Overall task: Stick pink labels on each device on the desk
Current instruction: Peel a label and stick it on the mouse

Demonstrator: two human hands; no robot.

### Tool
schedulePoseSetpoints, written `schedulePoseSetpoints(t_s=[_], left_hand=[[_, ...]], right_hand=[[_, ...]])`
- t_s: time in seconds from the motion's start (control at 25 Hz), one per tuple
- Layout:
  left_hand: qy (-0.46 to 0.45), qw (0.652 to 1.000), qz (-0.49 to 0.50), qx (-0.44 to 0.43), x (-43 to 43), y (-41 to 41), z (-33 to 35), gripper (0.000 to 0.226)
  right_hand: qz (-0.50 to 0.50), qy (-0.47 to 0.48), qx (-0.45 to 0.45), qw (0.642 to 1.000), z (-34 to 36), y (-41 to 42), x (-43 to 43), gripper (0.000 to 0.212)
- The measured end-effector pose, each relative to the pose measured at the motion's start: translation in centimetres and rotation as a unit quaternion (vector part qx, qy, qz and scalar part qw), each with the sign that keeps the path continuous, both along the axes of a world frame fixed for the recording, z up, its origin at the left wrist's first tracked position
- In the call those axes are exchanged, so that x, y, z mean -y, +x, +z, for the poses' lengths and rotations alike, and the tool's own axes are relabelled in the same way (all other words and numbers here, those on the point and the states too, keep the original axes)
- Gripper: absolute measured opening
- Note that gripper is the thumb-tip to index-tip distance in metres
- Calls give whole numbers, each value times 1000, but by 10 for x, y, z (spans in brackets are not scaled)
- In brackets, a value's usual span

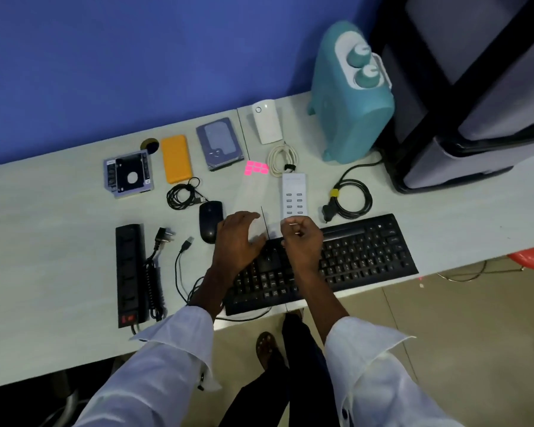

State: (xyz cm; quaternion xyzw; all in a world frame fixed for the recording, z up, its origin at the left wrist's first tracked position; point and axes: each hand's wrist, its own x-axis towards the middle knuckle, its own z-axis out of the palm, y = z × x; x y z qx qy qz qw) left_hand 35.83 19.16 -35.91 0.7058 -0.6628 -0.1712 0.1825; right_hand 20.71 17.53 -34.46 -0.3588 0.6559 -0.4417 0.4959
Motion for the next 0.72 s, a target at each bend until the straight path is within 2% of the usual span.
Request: schedulePoseSetpoints(t_s=[0.16, 0.28, 0.4, 0.6, 0.72], left_hand=[[-3, 997, 59, -42, 31, 13, -9, 40], [-9, 989, 128, -69, 58, 15, -13, 40], [2, 984, 170, -56, 84, 11, -20, 49], [73, 977, 201, -10, 119, 2, -24, 65], [87, 966, 238, -45, 124, -1, -28, 70]], right_hand=[[60, 2, -55, 997, -12, 20, 39, 6], [105, -7, -91, 990, -16, 32, 67, 12], [137, -20, -110, 984, -25, 46, 84, 21], [190, -38, -152, 969, -32, 57, 100, 33], [204, -45, -168, 963, -33, 58, 106, 38]])
